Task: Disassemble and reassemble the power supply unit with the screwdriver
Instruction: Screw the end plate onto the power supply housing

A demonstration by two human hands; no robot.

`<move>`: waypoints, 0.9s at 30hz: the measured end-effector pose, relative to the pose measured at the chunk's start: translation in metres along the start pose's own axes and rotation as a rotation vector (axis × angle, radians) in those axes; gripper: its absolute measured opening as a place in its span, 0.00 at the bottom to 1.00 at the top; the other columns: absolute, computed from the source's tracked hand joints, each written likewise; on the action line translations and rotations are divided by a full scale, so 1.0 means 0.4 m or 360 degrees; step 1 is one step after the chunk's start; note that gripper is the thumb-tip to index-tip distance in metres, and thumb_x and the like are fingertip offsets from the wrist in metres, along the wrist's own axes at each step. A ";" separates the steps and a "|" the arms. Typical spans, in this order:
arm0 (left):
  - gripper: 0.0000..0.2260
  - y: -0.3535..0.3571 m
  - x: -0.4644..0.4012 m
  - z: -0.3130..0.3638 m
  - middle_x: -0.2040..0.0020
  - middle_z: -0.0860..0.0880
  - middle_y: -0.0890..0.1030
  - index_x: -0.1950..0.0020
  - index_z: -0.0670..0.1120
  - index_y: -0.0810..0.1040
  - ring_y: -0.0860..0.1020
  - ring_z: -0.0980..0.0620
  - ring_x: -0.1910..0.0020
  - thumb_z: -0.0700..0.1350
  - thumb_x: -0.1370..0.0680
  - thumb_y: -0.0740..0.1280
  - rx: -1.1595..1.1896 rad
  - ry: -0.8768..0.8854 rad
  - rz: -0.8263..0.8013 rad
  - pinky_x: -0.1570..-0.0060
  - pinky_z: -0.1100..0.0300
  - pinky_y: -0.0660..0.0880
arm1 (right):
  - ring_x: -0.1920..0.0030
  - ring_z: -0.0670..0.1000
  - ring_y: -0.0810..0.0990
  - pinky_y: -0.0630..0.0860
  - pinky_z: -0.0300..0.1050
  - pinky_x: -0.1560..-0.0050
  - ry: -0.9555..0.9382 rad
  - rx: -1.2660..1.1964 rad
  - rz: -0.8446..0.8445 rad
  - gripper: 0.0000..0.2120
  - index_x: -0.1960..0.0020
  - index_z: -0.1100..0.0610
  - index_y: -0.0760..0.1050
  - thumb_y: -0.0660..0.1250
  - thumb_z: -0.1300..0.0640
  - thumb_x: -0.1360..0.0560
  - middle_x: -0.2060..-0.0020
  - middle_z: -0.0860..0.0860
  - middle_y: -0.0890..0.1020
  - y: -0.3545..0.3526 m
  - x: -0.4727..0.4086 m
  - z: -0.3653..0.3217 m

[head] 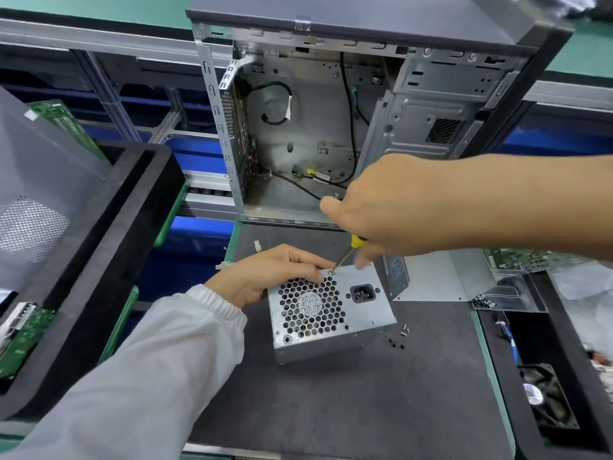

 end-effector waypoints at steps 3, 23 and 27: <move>0.11 0.001 0.001 -0.001 0.49 0.44 0.85 0.47 0.48 0.86 0.83 0.50 0.52 0.36 0.23 0.68 -0.0020 0.0010 -0.0006 0.50 0.61 0.80 | 0.72 0.49 0.64 0.57 0.43 0.76 -0.0083 -0.0058 -0.0017 0.13 0.53 0.56 0.64 0.68 0.53 0.26 0.58 0.51 0.69 -0.013 -0.001 0.005; 0.11 0.004 0.003 -0.003 0.52 0.44 0.86 0.52 0.48 0.87 0.83 0.52 0.55 0.35 0.23 0.68 0.0033 -0.0006 -0.0023 0.55 0.63 0.79 | 0.74 0.50 0.58 0.60 0.42 0.73 -0.0226 0.0105 0.0001 0.18 0.65 0.59 0.57 0.58 0.54 0.19 0.71 0.51 0.60 -0.021 -0.052 -0.018; 0.09 0.001 0.002 -0.007 0.51 0.43 0.85 0.49 0.45 0.86 0.83 0.50 0.55 0.35 0.23 0.68 0.0070 -0.0029 -0.0039 0.54 0.61 0.80 | 0.72 0.48 0.61 0.58 0.43 0.75 -0.0197 0.0030 -0.0109 0.21 0.51 0.60 0.61 0.65 0.45 0.25 0.64 0.51 0.67 -0.008 -0.057 -0.004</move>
Point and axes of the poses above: each hand's wrist, its own x-axis away from the middle knuckle, its own y-axis out of the palm, z = x × y, the point moved 9 cm from there along -x, towards the middle knuckle
